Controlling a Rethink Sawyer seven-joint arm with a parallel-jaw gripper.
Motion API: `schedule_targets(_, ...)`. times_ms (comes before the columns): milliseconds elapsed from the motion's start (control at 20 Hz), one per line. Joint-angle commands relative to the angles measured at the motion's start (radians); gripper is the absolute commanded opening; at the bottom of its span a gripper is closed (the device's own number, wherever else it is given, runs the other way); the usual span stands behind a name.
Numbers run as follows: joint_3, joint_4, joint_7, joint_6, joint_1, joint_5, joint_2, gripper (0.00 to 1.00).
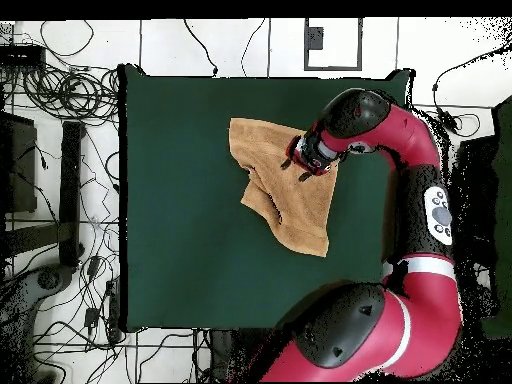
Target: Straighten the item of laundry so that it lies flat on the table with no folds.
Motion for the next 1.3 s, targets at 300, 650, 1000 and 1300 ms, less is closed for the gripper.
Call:
schedule_targets(300, 0.043, -0.180, -0.173, -0.395, 0.054, -0.216, 0.205, 1.00)
schedule_targets(650, 0.064, -0.205, -0.184, -0.396, 0.070, -0.186, 0.233, 1.00)
schedule_targets(1000, -0.005, -0.293, -0.203, -0.572, 0.125, -0.324, 0.260, 1.00)
schedule_targets(1300, -0.053, -0.310, -0.157, -0.683, 0.161, -0.393, 0.266, 1.00)
